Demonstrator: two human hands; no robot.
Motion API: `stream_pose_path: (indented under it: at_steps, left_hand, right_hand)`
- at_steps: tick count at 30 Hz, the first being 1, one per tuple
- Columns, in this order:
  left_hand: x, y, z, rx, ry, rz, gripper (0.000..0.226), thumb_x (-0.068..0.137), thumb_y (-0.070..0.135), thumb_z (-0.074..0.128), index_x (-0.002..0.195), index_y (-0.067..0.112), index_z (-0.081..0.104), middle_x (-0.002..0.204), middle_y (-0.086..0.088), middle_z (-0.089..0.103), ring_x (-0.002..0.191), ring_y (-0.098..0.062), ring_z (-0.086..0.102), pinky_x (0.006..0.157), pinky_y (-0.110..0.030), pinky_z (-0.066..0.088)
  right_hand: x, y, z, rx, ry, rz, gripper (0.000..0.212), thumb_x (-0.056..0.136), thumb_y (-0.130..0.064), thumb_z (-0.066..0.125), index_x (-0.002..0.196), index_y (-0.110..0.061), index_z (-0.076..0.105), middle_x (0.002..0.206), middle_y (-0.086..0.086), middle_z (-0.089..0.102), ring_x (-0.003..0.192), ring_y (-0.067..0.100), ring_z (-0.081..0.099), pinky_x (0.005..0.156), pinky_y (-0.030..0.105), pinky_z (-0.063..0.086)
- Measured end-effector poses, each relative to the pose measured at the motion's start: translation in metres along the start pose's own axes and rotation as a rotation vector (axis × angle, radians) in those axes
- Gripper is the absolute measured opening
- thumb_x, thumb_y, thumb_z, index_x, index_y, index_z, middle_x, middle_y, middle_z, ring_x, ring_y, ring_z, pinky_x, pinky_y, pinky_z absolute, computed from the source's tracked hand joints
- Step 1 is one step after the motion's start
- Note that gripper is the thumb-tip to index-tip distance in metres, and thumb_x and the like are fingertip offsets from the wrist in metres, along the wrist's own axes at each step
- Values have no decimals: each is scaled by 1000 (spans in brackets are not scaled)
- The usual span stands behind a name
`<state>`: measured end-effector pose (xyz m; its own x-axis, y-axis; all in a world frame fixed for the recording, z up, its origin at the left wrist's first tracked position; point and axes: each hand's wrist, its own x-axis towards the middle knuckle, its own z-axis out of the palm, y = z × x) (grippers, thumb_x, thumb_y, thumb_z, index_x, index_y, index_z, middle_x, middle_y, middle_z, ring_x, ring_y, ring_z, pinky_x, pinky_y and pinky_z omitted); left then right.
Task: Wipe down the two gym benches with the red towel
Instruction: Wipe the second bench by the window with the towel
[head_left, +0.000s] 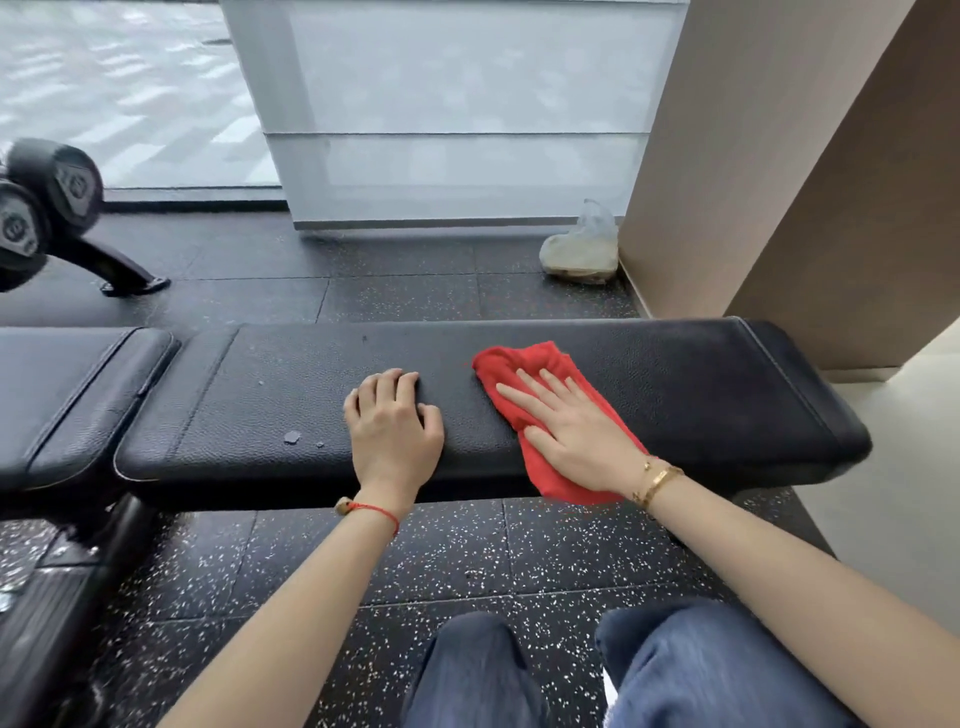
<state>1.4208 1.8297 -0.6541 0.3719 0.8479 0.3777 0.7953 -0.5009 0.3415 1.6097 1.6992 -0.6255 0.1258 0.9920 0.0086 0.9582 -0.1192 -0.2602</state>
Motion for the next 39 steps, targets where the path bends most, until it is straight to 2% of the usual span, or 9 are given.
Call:
stream_pose_path:
  at_steps: [4, 6, 10, 14, 19, 22, 28, 34, 39]
  left_hand:
    - [0, 0, 0, -7, 1, 1, 41, 82, 29, 45, 116, 16, 63, 125, -5, 60, 121, -29, 49, 109, -48, 33]
    - [1, 1, 0, -4, -3, -7, 41, 81, 30, 44, 115, 17, 63, 125, -4, 60, 121, -28, 49, 108, -47, 33]
    - [3, 1, 2, 20, -1, -18, 40, 81, 30, 46, 115, 18, 63, 125, -3, 60, 122, -27, 49, 109, -46, 33]
    - [4, -2, 5, 30, 9, -12, 43, 82, 32, 43, 118, 19, 63, 125, -2, 60, 123, -26, 49, 110, -46, 32]
    - [3, 2, 2, 41, 30, -18, 41, 82, 29, 49, 118, 19, 64, 125, 0, 61, 122, -26, 51, 110, -46, 34]
    - [5, 1, 3, 36, 43, -24, 40, 82, 27, 50, 118, 19, 65, 124, 1, 62, 121, -24, 52, 110, -45, 35]
    - [5, 0, 1, 38, 30, -29, 42, 82, 27, 48, 121, 19, 63, 129, 3, 61, 125, -22, 51, 112, -42, 33]
    - [4, 2, -3, 16, -9, -45, 43, 84, 25, 49, 124, 18, 62, 133, 2, 59, 129, -22, 48, 115, -42, 30]
    - [5, 5, -7, -54, -16, -126, 45, 84, 19, 53, 126, 3, 58, 138, -11, 55, 131, -28, 47, 117, -42, 29]
  right_hand:
    - [44, -1, -2, 6, 1, 234, 56, 101, -32, 31, 154, -38, 14, 164, -2, 3, 151, 25, 0, 122, 43, -4]
    - [68, -12, 1, -2, -8, 277, 56, 101, -32, 28, 154, -37, 12, 164, 0, 1, 151, 27, -2, 122, 45, -5]
    - [80, -44, 12, -2, -18, 98, 58, 100, -30, 31, 154, -38, 11, 164, -1, 2, 151, 25, -2, 122, 44, -6]
    - [58, -34, 20, 35, 18, -85, 59, 98, -29, 36, 152, -41, 16, 163, -6, 8, 151, 21, 1, 122, 38, -5]
    - [124, -18, 4, 10, -46, 22, 57, 101, -29, 30, 153, -39, 13, 164, -4, 3, 151, 24, -1, 122, 43, -4]
    - [169, -38, 5, -20, -78, -34, 57, 101, -28, 30, 154, -37, 14, 164, -2, 4, 151, 26, 2, 122, 46, -2]
    - [149, -30, 12, 27, -83, -269, 59, 99, -25, 36, 153, -38, 16, 164, -6, 6, 151, 21, 0, 122, 41, -4]
    - [178, -34, 8, 9, -81, -129, 56, 101, -28, 32, 154, -36, 16, 164, -4, 7, 151, 25, 3, 122, 43, -2]
    - [205, -73, 16, 18, -136, -193, 56, 101, -27, 30, 154, -37, 15, 164, -4, 5, 151, 24, 2, 122, 45, -4]
